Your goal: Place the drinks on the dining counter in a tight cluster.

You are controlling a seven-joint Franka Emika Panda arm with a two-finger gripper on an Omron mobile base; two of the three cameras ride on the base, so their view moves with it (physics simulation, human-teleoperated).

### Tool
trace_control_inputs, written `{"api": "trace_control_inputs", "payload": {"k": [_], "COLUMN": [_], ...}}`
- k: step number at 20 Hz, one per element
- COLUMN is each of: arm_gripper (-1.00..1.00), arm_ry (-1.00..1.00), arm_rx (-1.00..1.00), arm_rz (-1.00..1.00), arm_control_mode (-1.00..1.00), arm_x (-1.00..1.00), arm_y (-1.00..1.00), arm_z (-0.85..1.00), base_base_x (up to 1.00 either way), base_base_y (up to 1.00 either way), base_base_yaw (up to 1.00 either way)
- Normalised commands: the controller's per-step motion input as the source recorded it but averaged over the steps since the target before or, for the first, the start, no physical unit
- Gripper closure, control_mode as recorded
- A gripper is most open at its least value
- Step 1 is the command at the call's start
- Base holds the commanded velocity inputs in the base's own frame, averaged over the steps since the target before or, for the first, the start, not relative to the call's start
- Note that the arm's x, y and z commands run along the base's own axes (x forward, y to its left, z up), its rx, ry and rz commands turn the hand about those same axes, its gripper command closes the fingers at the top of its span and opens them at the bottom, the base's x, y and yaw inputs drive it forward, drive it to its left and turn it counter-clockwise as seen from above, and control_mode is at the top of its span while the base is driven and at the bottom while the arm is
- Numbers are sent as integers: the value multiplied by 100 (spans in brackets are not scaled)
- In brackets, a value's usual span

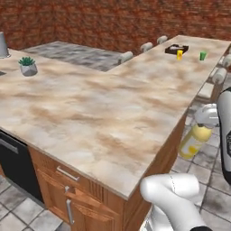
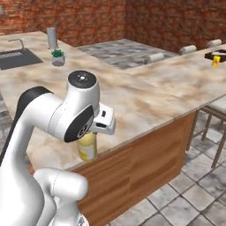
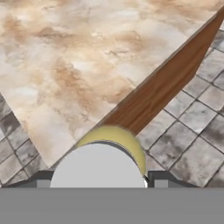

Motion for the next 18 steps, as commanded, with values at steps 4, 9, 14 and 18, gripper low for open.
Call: {"api": "trace_control_inputs", "payload": {"k": [4, 9, 14, 18], "arm_gripper": [100, 100, 100, 100], "arm_ry": [0, 0, 0, 0], "arm_rx": [0, 0, 0, 0], "arm_rz": [0, 0, 0, 0], "arm_control_mode": [100, 100, 100, 100], "arm_x": [0, 0, 0, 0], "arm_y": [0, 0, 0, 0], "arm_z": [0, 0, 0, 0], "base_base_x": [38, 24, -35, 12], "base_base_y": [-100, -100, -100, -100], "base_base_yaw": [28, 26, 19, 27]}}
